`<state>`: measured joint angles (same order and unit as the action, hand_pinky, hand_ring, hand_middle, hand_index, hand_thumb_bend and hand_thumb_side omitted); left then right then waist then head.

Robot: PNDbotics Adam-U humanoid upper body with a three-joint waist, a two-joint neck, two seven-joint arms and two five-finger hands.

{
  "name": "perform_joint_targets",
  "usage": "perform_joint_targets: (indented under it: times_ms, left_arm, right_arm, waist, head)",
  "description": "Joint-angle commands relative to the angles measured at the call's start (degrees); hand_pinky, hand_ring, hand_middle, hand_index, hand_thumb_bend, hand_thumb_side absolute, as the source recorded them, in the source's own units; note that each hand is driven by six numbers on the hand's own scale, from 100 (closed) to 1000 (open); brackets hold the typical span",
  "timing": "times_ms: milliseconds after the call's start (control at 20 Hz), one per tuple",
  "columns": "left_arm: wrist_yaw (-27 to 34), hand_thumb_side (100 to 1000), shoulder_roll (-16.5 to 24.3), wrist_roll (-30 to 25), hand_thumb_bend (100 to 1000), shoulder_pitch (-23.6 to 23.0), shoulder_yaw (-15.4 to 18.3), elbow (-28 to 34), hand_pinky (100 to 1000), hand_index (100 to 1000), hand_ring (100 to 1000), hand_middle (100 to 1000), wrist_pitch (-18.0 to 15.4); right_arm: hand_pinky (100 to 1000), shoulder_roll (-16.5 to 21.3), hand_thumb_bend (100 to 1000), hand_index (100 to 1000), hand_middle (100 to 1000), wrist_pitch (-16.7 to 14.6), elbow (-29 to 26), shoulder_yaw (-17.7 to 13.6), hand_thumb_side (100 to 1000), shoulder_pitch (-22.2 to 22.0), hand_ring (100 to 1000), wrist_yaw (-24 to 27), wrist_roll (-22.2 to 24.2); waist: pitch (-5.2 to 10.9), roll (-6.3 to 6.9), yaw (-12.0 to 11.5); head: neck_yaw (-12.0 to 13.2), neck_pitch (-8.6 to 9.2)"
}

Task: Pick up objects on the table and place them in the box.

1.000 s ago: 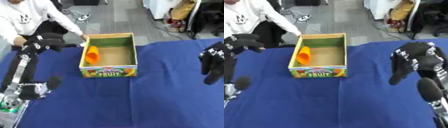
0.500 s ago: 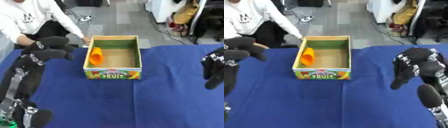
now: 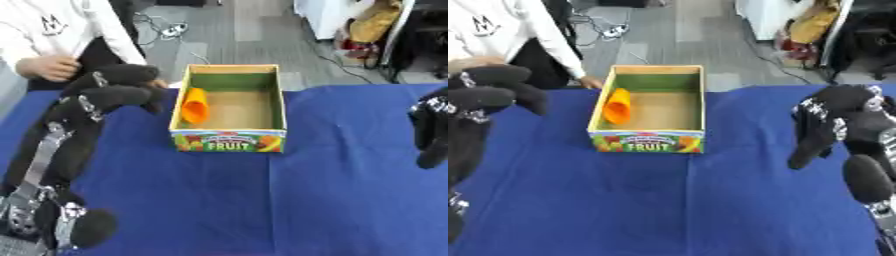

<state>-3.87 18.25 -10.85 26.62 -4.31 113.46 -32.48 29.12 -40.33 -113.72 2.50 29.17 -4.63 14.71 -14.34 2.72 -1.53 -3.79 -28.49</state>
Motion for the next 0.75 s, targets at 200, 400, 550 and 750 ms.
perform_joint_targets:
  times_ms: [200,400,550,750]
  left_arm:
    - [5.1,667,0.6,8.6,676,-0.4,2.1,1.1,530,747,582,729,-3.8]
    - [5.7,659,1.2,11.8,664,-1.0,2.1,1.1,505,735,561,711,-4.0]
    - [5.3,661,1.5,12.0,664,-1.4,2.0,1.1,504,733,561,712,-3.7]
    - [4.9,662,1.5,11.9,661,-1.7,2.2,1.1,503,732,561,713,-3.4]
  right_arm:
    - [100,0.9,100,435,172,5.4,-0.9,-0.2,1000,1.6,201,3.7,-13.3]
    - [100,1.0,100,419,162,8.1,-0.9,0.4,1000,2.5,188,2.6,-19.8]
    - [100,0.7,116,413,152,9.9,-0.9,0.9,1000,2.9,181,1.3,-22.6]
    - [100,0.7,155,408,144,12.8,-0.9,1.2,1000,3.0,177,-1.1,-25.0]
  waist:
    - [1.25,0.18,0.5]
    - [1.2,0.5,1.1]
    - [1.2,0.64,1.4]
    - [1.18,0.79,1.5]
  head:
    - [-7.6,-2.63]
    - [-10.9,-3.01]
    - [-11.6,-3.62]
    - [-10.8,-4.45]
